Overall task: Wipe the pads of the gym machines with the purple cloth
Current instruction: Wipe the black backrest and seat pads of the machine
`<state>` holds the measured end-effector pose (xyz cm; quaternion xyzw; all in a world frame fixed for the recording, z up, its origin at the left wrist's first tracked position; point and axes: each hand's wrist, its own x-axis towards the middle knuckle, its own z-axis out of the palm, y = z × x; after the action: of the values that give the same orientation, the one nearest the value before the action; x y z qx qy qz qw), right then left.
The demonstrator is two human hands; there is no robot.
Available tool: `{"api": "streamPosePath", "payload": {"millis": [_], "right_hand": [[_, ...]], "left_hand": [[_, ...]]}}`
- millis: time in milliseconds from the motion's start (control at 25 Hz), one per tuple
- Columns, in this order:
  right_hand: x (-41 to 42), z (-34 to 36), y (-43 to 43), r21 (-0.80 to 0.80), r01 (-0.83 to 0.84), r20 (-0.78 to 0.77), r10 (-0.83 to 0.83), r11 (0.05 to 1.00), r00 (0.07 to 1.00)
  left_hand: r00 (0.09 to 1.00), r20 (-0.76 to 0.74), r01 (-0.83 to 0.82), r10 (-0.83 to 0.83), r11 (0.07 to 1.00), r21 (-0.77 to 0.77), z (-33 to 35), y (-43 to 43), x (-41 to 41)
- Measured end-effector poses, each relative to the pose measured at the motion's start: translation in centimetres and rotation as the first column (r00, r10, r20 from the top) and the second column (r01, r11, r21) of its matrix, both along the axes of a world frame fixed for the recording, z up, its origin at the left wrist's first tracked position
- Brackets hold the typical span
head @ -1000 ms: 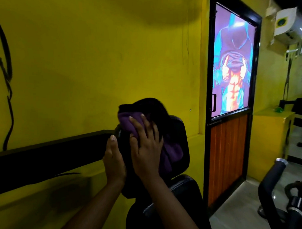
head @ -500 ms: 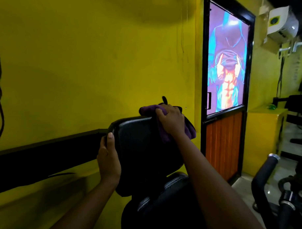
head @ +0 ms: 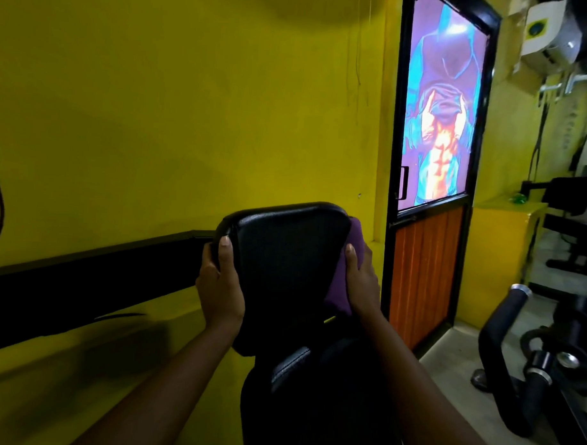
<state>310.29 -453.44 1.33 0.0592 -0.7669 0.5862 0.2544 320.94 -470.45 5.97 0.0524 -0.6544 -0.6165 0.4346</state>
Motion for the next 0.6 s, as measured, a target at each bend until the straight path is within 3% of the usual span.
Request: {"api": "streamPosePath", "payload": {"millis": [120,280,480,600], "right_hand": [[0.6,-1.8,-0.3,0.03,0.024,0.025,-0.025,0.999,0.999],[-0.6,0.6,-0.3,-0.083,0.03,0.025,-0.028,0.996,0.999],[2.6,-1.5,-3.2,-0.146,0.251,0.22,-0.216,0.957,0.951],[4.7,-1.4,-5.0,-0.171,0.276,0.301,-0.216,0.946,0.929]], "left_hand": [[1.0,0.014,-0.011,0.011,1.0,-0.007,0.2,0.0,0.1],[1.0,0.002,-0.018,0.018,1.0,0.001,-0.1,-0.2,-0.2],[1.0,0.016,0.004,-0.004,1.0,0.01,-0.3,-0.4,-0.4],[0.999,0.036,-0.004,0.003,1.0,0.011,-0.5,-0.6,-0.5]]}}
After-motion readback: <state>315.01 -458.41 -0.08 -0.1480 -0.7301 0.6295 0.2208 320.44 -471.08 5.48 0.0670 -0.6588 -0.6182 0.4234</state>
